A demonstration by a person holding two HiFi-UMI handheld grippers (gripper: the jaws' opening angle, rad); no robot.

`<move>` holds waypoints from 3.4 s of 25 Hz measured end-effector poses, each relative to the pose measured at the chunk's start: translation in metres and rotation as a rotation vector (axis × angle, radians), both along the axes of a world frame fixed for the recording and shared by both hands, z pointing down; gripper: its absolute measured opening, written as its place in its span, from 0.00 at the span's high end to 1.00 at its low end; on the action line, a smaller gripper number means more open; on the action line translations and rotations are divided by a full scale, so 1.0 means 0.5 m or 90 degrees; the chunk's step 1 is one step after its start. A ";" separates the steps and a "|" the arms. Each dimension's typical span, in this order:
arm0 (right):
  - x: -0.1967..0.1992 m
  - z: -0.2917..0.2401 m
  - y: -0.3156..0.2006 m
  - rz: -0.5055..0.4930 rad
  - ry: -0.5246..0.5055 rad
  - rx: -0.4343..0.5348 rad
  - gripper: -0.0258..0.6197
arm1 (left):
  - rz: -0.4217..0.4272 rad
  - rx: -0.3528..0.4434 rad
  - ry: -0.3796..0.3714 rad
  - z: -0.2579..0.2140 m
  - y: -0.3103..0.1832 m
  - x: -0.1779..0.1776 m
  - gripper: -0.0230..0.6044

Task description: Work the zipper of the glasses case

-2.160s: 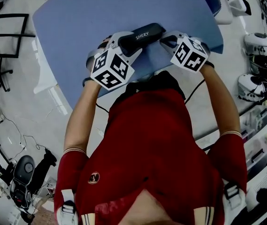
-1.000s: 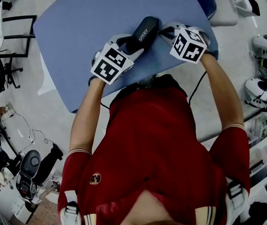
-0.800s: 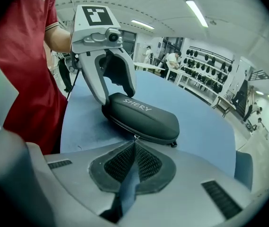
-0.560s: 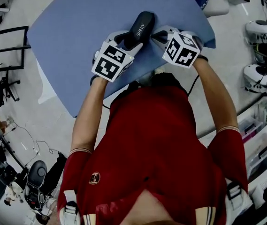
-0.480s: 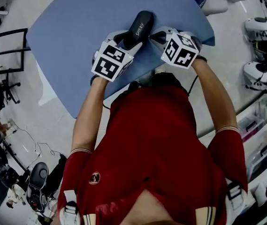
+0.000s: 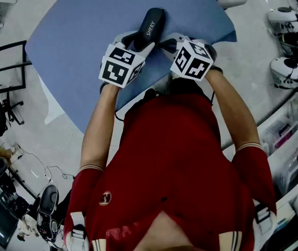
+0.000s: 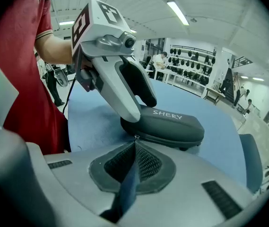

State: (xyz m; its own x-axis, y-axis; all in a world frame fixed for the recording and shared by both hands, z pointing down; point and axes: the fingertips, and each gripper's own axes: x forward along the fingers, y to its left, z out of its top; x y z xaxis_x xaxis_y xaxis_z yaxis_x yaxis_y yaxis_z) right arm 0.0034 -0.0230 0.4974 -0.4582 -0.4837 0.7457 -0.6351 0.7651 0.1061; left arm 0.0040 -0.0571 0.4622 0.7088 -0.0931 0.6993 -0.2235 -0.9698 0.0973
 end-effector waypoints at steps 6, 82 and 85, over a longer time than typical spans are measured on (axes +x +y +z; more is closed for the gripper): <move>-0.028 0.000 0.012 0.018 -0.023 -0.003 0.96 | -0.006 -0.005 0.005 -0.002 -0.001 0.002 0.63; 0.240 0.013 0.063 0.039 0.043 -0.047 0.96 | 0.853 0.210 -0.151 0.022 0.035 0.201 0.63; 0.226 0.010 0.068 0.069 0.036 -0.052 0.96 | 0.851 0.211 -0.149 0.020 0.031 0.194 0.63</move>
State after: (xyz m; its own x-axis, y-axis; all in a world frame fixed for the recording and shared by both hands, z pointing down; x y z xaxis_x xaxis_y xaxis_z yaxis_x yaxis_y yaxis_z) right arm 0.1162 0.0108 0.5022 -0.3623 -0.4644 0.8081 -0.7093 0.6999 0.0842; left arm 0.1010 -0.0416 0.4720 0.2628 0.3705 0.8909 0.8991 -0.4292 -0.0868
